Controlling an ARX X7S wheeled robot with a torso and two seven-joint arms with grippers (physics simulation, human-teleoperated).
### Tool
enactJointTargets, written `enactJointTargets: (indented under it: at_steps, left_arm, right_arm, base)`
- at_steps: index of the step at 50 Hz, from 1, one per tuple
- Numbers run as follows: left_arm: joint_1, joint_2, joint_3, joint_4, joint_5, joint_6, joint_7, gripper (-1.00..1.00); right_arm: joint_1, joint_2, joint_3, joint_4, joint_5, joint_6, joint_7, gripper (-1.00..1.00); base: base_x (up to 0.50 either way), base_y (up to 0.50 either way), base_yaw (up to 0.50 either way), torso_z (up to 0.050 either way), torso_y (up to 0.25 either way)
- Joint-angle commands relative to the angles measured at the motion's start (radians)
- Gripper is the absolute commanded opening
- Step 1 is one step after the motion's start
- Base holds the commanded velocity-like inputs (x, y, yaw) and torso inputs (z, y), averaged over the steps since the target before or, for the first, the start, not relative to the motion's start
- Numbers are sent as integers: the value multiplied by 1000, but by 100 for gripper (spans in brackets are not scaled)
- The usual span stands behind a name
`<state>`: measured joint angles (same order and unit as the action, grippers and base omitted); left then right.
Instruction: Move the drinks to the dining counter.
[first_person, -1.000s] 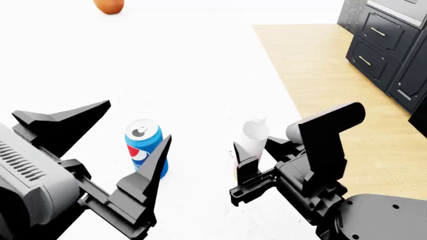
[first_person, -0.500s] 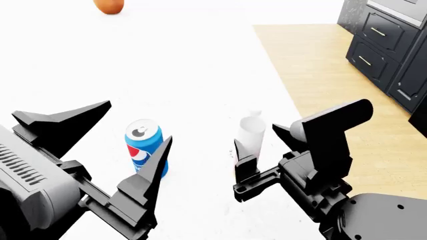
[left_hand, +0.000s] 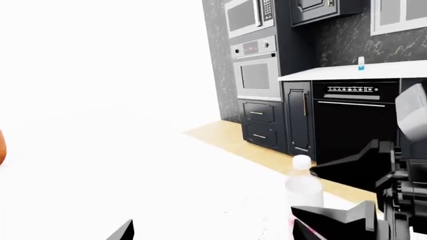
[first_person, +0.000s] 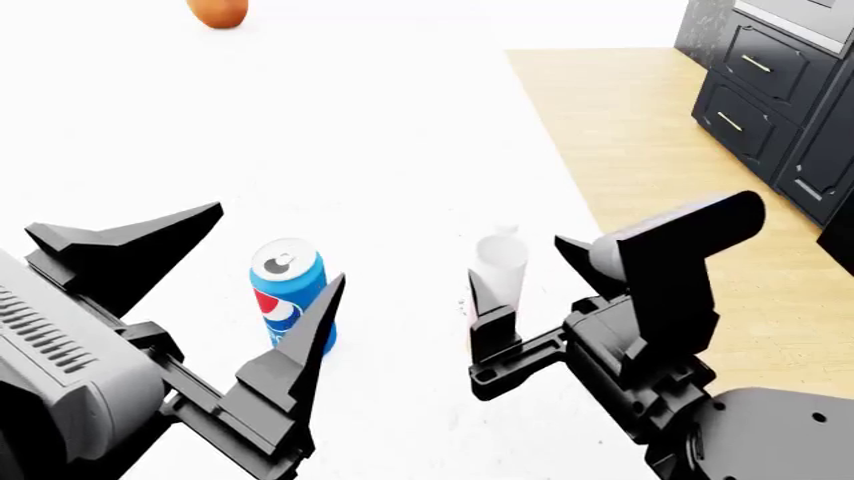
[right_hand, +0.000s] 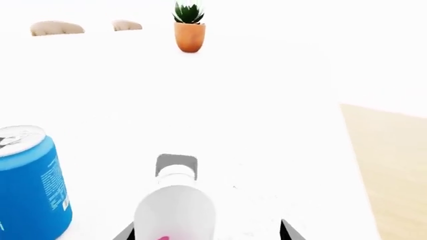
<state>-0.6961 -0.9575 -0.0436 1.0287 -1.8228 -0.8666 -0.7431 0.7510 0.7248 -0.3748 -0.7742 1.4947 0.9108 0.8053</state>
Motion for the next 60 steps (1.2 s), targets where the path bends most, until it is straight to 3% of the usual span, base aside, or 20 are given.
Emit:
enactJointTargets:
  at_steps: [1, 20, 39, 45, 51, 60]
  left_arm:
    - [0, 9, -6, 0, -3, -14, -3, 100]
    - [-20, 24, 0, -6, -15, -33, -12, 100]
    - [-47, 5, -19, 2, -65, -26, -39, 100]
    - [-74, 1, -33, 10, -101, -20, -72, 100]
    - [-93, 0, -60, 12, -127, -20, -100, 100]
    - [-104, 9, -80, 5, -141, -28, -119, 100]
  right_arm:
    - [-2, 4, 18, -19, 8, -21, -20, 100]
    - [43, 4, 40, -73, 119, -56, -23, 100]
    - [397, 141, 78, -86, 410, -76, 326, 100]
    - [506, 147, 125, -139, 296, -74, 443, 100]
    - [396, 199, 238, -190, 171, -111, 371, 100]
    - [328, 195, 281, -178, 177, -163, 361, 100]
  base:
    - [0, 0, 0, 0, 0]
    - [0, 0, 0, 0, 0]
    - [0, 0, 0, 0, 0]
    - [0, 0, 0, 0, 0]
    - [0, 0, 0, 0, 0]
    - [323, -216, 0, 0, 0]
